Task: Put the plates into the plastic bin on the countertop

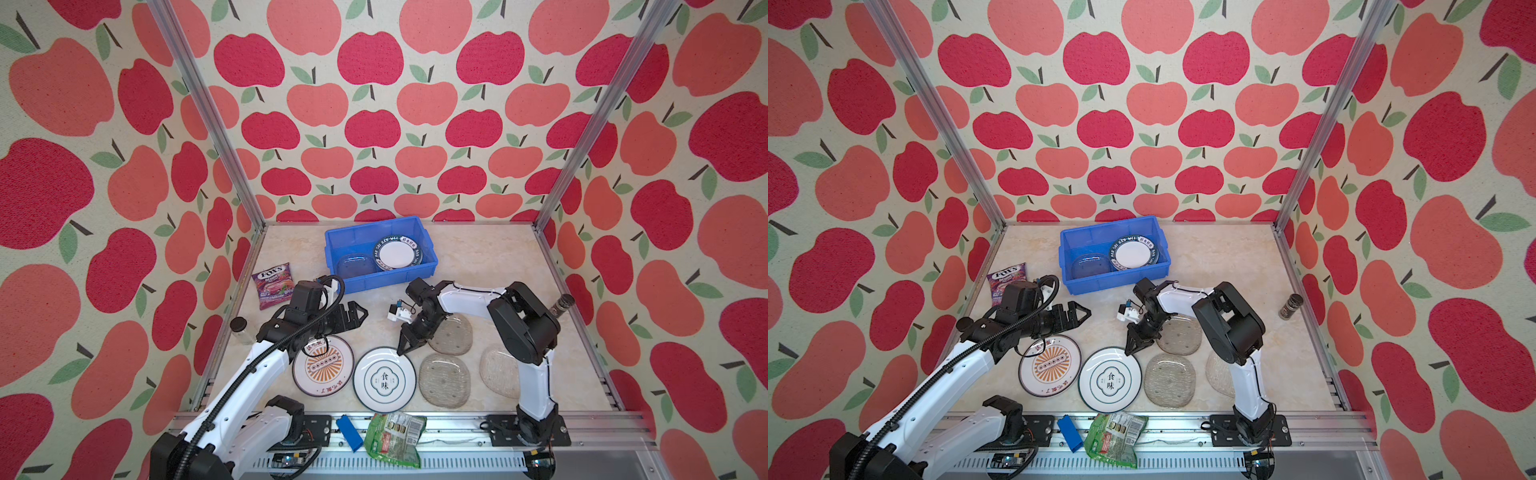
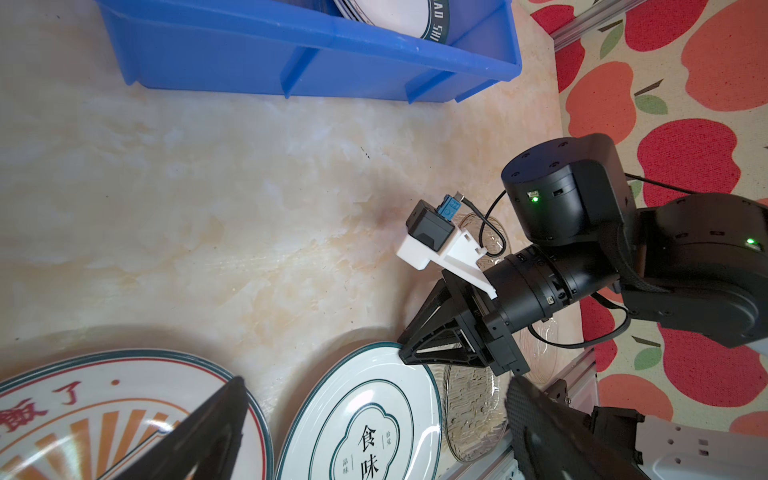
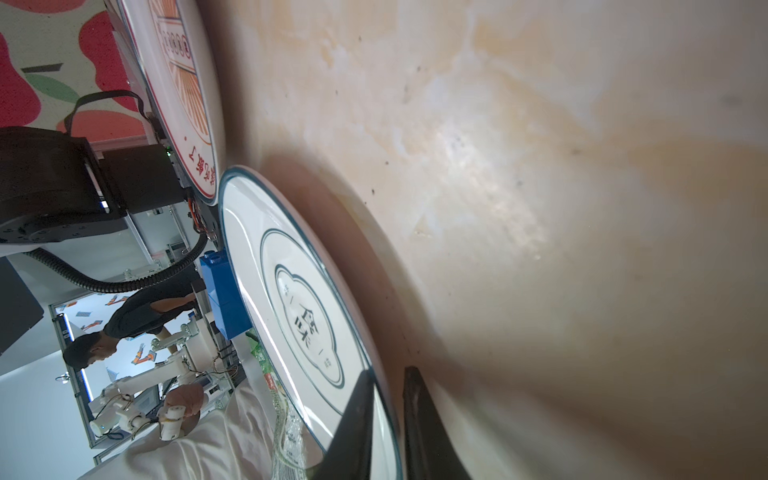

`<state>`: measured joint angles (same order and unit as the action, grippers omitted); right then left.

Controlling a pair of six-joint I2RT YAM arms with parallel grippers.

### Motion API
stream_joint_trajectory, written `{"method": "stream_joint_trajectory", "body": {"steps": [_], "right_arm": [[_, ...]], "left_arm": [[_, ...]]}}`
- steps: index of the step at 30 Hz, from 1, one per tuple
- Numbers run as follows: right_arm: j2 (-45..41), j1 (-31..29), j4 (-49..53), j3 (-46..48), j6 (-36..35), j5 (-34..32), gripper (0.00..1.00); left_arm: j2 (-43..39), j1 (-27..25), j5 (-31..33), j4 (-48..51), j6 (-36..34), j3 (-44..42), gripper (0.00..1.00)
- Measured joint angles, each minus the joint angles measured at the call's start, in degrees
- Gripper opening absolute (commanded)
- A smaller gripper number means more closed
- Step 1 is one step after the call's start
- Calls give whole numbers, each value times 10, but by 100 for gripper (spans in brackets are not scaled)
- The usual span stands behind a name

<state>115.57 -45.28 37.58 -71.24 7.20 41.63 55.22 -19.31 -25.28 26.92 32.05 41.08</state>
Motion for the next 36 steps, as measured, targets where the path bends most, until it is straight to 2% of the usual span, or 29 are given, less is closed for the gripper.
{"method": "stream_joint_trajectory", "body": {"steps": [4, 22, 28, 31, 33, 36], "right_arm": [[0, 0, -5, 4, 1, 12, 25], [15, -5, -6, 9, 1, 35, 22], [18, -4, -7, 9, 2, 37, 16], [18, -1, -8, 11, 1, 47, 9], [18, 1, -11, 11, -2, 70, 0], [18, 5, -17, 12, -1, 76, 0]], "left_arm": [[7, 2, -4, -2, 0, 0, 99], [12, 23, -14, -11, -5, -8, 99], [12, 28, -18, -11, -6, -8, 99], [12, 31, -21, -13, -6, -9, 100], [12, 34, -23, -16, -7, -9, 99], [18, 36, -23, -20, -9, -9, 99]]}}
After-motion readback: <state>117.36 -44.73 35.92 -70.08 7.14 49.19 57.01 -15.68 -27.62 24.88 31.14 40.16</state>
